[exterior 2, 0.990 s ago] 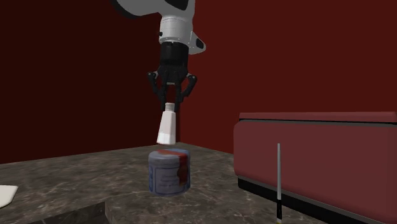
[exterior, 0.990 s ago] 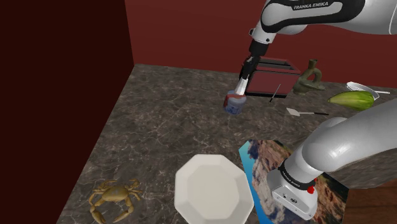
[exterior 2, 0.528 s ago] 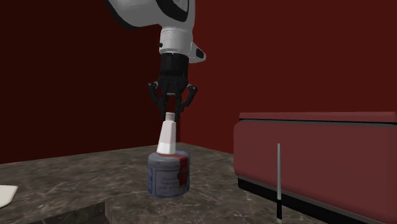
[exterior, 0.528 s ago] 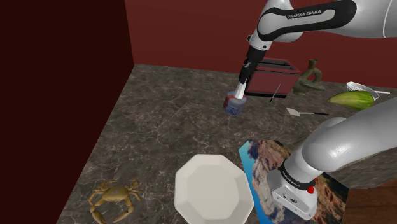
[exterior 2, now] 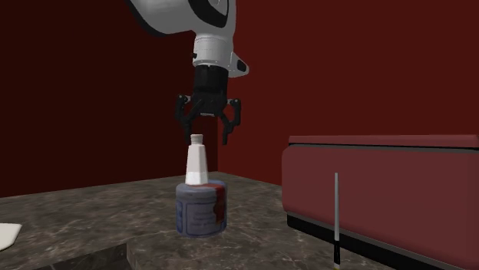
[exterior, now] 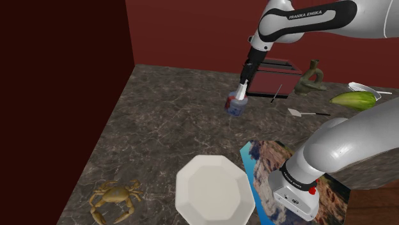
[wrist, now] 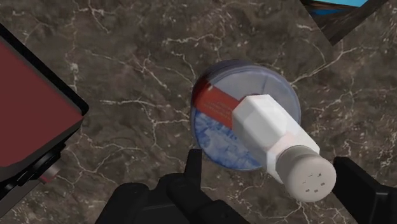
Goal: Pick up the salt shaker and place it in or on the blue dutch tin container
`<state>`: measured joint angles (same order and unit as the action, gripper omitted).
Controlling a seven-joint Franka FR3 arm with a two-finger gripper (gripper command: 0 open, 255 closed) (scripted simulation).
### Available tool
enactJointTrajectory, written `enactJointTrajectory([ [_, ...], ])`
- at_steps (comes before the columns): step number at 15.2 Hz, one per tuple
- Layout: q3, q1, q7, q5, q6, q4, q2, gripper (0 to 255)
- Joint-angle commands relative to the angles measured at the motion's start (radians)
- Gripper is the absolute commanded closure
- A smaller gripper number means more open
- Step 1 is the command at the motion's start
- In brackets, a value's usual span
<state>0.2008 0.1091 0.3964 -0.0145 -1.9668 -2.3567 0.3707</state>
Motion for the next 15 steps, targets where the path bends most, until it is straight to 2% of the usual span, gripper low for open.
enactJointTrajectory([
  [1, 0.0, 0.0, 0.0, 0.0, -0.001, -0.001, -0.001, 0],
  [3, -0.002, -0.001, -0.003, 0.0, 0.001, -0.001, 0.0, 0],
  [7, -0.002, 0.001, -0.005, 0.004, 0.131, 0.111, 0.019, 0],
  [15, -0.002, 0.001, -0.005, 0.004, 0.131, 0.111, 0.019, 0],
])
